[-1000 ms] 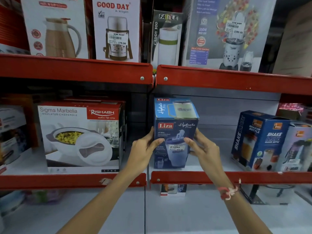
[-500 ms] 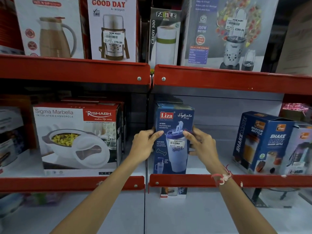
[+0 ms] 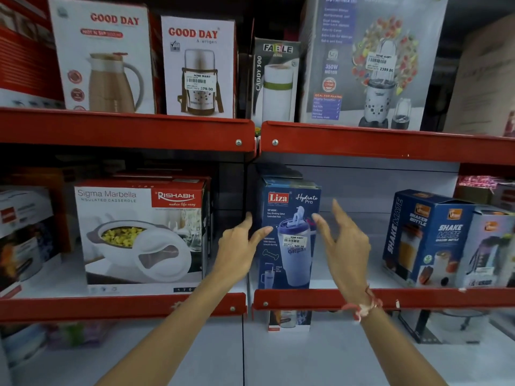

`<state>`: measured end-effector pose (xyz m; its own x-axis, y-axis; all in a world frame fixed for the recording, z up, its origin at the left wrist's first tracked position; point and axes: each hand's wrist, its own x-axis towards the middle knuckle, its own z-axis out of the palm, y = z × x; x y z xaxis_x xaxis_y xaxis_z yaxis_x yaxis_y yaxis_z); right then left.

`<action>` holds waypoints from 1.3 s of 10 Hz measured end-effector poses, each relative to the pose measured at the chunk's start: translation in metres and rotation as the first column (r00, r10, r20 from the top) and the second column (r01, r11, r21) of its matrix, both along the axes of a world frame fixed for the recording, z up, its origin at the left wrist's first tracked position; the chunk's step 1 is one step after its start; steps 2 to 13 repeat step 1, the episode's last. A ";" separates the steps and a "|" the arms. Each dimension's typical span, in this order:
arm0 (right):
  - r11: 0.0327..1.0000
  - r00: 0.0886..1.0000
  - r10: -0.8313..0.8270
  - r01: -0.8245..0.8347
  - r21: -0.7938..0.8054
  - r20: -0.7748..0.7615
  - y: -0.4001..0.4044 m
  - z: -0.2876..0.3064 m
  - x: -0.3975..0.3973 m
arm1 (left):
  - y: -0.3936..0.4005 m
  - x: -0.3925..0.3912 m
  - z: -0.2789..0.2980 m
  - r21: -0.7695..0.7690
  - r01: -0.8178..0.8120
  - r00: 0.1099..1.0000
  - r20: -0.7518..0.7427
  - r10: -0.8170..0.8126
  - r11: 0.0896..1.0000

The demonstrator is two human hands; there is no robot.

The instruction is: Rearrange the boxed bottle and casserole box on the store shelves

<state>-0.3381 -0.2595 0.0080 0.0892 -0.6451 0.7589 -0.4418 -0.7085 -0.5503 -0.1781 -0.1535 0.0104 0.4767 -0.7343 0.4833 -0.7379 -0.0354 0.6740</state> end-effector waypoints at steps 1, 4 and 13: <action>0.878 0.997 -0.003 0.041 -0.477 0.080 0.034 0.020 0.003 | 0.027 0.001 0.019 -0.359 -0.064 0.889 0.404 0.217 0.931; 0.878 0.997 -0.003 0.041 -0.477 0.080 0.034 0.020 0.003 | 0.027 0.001 0.019 -0.359 -0.064 0.889 0.404 0.217 0.931; 0.878 0.997 -0.003 0.041 -0.477 0.080 0.034 0.020 0.003 | 0.027 0.001 0.019 -0.359 -0.064 0.889 0.404 0.217 0.931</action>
